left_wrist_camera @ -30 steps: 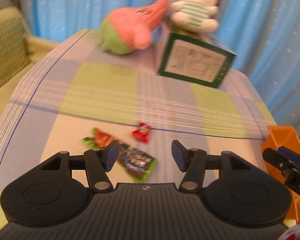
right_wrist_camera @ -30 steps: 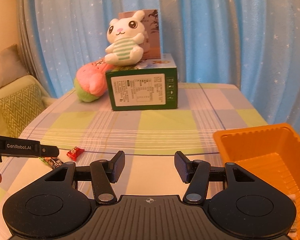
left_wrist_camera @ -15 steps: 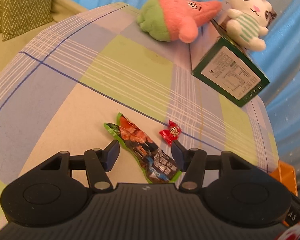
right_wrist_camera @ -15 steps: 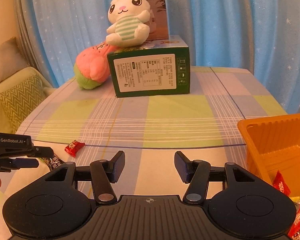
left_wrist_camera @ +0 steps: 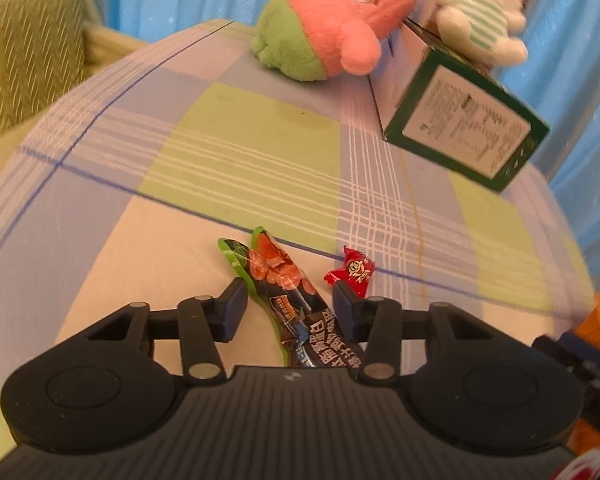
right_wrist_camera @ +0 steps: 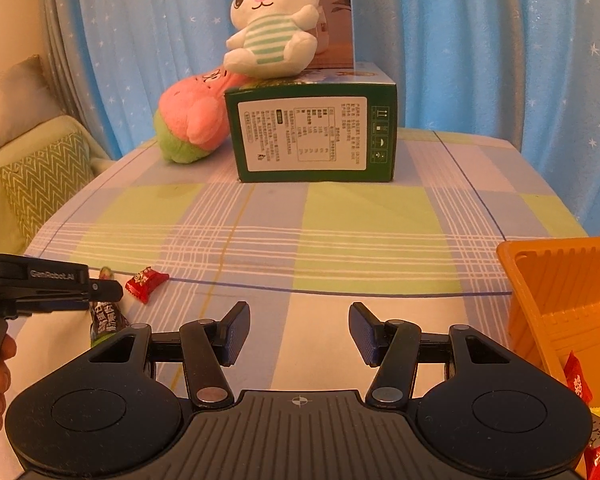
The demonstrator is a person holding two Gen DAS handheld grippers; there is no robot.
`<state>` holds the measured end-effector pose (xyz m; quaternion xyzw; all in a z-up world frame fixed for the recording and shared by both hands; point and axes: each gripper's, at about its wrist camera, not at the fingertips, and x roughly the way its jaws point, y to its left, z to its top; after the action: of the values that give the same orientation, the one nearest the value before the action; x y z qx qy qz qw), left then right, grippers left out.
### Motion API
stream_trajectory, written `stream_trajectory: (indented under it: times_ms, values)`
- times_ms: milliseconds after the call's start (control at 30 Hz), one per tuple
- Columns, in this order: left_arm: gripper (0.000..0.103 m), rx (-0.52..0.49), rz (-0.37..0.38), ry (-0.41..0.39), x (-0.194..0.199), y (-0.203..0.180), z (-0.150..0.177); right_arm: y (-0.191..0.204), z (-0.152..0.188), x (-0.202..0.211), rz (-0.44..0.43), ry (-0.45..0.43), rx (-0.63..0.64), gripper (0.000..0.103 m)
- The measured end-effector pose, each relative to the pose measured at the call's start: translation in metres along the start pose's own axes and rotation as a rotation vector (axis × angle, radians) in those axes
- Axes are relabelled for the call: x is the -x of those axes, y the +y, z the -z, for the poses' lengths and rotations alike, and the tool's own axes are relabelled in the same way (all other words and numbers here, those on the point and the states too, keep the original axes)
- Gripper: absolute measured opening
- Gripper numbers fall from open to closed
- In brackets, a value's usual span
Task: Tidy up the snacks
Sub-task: 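Grasp the green-edged printed candy bar with the left gripper while the right gripper grasps the small red candy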
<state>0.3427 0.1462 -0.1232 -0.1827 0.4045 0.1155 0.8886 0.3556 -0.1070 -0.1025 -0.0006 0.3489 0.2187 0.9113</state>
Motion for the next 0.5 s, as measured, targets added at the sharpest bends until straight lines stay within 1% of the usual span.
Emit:
stream_trajectory:
  times_ms: [133,200,300,500]
  values:
    - [0.041,-0.091,-0.004,0.006,-0.002,-0.007,0.001,0.000,0.000,-0.002,-0.001,0.004,-0.002,0.055]
    - [0.035,-0.116,0.012,0.008,-0.003,-0.008,0.001,0.000,0.000,-0.003,0.000,0.006,-0.003,0.055]
    - [0.028,-0.174,0.038,0.012,-0.006,-0.012,-0.002,-0.002,0.001,-0.003,-0.001,0.008,-0.007,0.055]
    - [0.025,-0.292,0.057,0.020,-0.013,-0.021,-0.005,-0.005,0.001,-0.002,-0.001,0.010,-0.016,0.055]
